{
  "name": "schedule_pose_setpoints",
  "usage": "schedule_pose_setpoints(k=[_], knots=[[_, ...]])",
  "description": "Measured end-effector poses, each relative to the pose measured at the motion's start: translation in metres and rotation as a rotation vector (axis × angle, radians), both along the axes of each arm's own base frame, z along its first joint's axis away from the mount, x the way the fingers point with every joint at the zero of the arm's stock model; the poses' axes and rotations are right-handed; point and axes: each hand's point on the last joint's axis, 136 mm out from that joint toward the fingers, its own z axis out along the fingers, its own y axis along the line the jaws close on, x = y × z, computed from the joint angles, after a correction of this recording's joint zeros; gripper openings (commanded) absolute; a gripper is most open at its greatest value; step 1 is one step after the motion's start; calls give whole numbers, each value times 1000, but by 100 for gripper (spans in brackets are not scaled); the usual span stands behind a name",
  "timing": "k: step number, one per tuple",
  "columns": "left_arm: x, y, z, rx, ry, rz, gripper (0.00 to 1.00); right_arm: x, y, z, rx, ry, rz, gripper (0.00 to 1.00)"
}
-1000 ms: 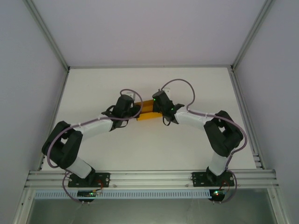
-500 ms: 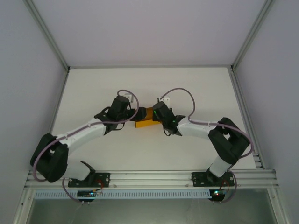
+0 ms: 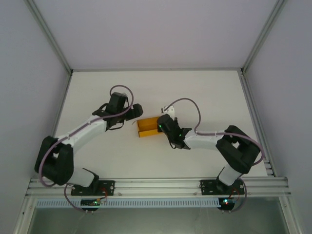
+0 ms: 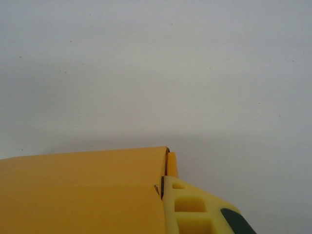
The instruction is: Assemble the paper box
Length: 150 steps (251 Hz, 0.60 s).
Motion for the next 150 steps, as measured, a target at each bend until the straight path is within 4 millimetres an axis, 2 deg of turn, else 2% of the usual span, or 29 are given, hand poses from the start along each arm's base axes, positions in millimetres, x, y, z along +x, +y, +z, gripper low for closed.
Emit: schedule_pose_setpoints(k=[29, 84, 150], knots=[[-7, -7, -21, -24, 83, -14, 79, -5, 0, -2, -1, -17, -2, 7], [-33, -5, -56, -87, 175, 2, 71, -18, 3, -10, -26, -23, 17, 14], [-36, -10, -62, -158, 172, 21, 58, -38, -3, -33, -117, 34, 67, 31]])
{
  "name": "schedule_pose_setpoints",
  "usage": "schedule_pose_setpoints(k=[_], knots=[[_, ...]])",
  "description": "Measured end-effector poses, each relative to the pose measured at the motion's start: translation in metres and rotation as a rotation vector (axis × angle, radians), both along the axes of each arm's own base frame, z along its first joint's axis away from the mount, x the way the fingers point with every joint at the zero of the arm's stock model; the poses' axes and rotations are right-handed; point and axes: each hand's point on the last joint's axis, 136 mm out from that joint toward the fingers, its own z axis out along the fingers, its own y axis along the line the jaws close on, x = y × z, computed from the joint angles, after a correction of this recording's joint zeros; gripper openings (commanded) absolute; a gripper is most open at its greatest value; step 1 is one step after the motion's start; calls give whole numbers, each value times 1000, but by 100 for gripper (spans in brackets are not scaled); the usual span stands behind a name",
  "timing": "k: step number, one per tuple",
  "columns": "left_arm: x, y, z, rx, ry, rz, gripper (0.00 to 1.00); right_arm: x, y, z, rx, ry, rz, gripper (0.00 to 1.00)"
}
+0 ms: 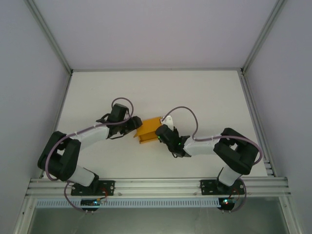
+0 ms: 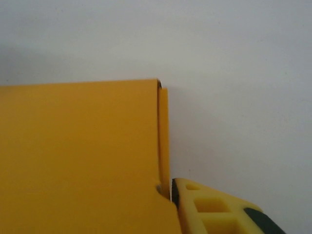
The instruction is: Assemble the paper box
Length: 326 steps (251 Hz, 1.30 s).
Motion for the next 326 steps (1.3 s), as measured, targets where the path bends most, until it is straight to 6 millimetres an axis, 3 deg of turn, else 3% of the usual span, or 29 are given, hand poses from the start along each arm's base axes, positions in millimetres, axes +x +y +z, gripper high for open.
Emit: schedule_pose_setpoints(k=[61, 92, 137, 161, 215, 278, 326], knots=[[2, -3, -1, -33, -17, 7, 44, -19, -8, 13, 35, 31, 33, 48], [3, -5, -4, -42, -25, 0, 43, -32, -17, 15, 55, 59, 51, 61], [2, -7, -10, -43, -15, -10, 42, -53, -42, 7, 52, 113, 46, 71], [4, -8, -12, -38, -23, -20, 41, -57, -51, 7, 51, 122, 47, 82], [6, -9, -12, -14, -55, -60, 36, -39, -63, 18, 110, 159, 45, 99], [15, -13, -12, -11, -122, -97, 23, -3, -59, 43, 267, 225, 60, 99], [22, -9, -12, -91, -174, -89, 10, 6, -51, 22, 360, 384, 74, 99]])
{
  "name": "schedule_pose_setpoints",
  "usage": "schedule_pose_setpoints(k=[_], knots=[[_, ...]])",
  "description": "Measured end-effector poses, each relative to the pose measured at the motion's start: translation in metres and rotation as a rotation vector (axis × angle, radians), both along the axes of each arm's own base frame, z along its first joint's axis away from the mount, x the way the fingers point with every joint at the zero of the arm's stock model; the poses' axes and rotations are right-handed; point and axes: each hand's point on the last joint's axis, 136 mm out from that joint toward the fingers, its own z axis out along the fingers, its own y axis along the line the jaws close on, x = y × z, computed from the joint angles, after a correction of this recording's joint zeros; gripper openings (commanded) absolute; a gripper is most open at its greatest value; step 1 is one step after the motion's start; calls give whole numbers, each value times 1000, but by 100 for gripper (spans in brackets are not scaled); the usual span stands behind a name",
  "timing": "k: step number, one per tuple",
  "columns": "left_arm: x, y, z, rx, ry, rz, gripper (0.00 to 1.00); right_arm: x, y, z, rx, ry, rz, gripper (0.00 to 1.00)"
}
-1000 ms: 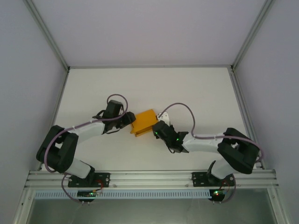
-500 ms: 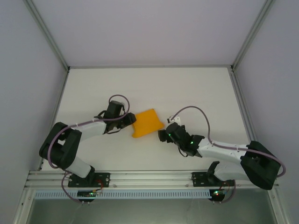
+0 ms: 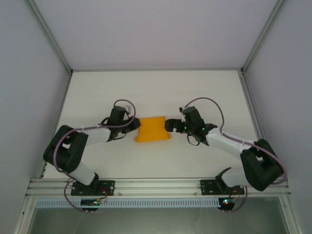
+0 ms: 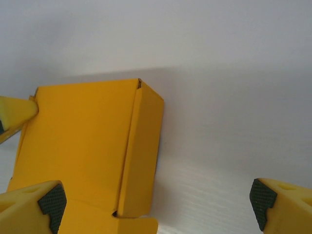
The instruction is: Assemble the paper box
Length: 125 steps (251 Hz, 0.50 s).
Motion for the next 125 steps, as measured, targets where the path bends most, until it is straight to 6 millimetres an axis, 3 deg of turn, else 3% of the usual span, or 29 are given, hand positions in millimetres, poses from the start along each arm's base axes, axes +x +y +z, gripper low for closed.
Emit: schedule_pose_setpoints(k=[46, 125], knots=[[5, 8, -1, -99, -15, 12, 4, -2, 23, -21, 74, 154, 67, 98], [8, 13, -3, -213, -31, 17, 3, -3, 64, -25, 259, 291, 166, 82]])
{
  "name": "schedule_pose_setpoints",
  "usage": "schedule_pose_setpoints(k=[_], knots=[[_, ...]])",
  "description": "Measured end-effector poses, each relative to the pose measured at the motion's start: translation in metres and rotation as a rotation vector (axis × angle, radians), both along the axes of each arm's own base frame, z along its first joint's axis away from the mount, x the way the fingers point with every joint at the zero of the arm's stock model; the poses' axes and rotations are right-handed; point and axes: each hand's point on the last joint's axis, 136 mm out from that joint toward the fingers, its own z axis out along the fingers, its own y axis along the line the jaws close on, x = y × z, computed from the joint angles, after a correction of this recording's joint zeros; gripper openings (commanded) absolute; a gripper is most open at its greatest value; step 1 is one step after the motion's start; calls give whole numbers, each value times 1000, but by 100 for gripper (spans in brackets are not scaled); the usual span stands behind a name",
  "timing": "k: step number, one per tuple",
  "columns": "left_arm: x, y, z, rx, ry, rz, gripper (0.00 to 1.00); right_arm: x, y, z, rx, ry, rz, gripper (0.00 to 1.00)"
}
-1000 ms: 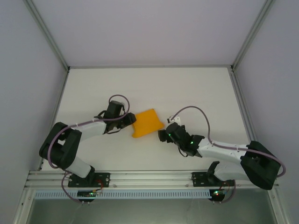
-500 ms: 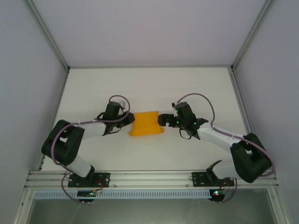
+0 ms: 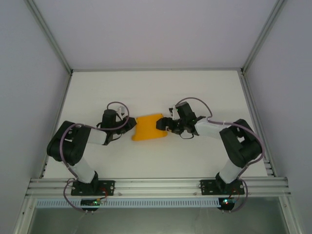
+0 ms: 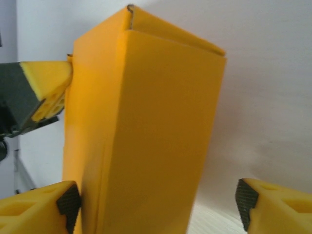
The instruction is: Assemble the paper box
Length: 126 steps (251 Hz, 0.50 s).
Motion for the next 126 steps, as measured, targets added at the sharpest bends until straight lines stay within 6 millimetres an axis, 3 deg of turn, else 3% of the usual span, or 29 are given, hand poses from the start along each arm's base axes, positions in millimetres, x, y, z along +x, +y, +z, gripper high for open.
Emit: schedule_pose_setpoints(k=[31, 74, 108, 119, 126], knots=[[1, 0, 0, -29, -8, -4, 3, 2, 13, 3, 88, 36, 13, 72], [2, 0, 0, -40, -21, -8, 11, 6, 23, 14, 168, 42, 15, 53], [2, 1, 3, -18, -42, -20, 23, 9, 23, 18, 186, 47, 5, 47], [1, 1, 4, -6, -47, -27, 31, 9, 23, 20, 189, 49, 2, 47], [0, 2, 5, 9, -54, -34, 41, 9, 23, 21, 191, 46, 3, 47]])
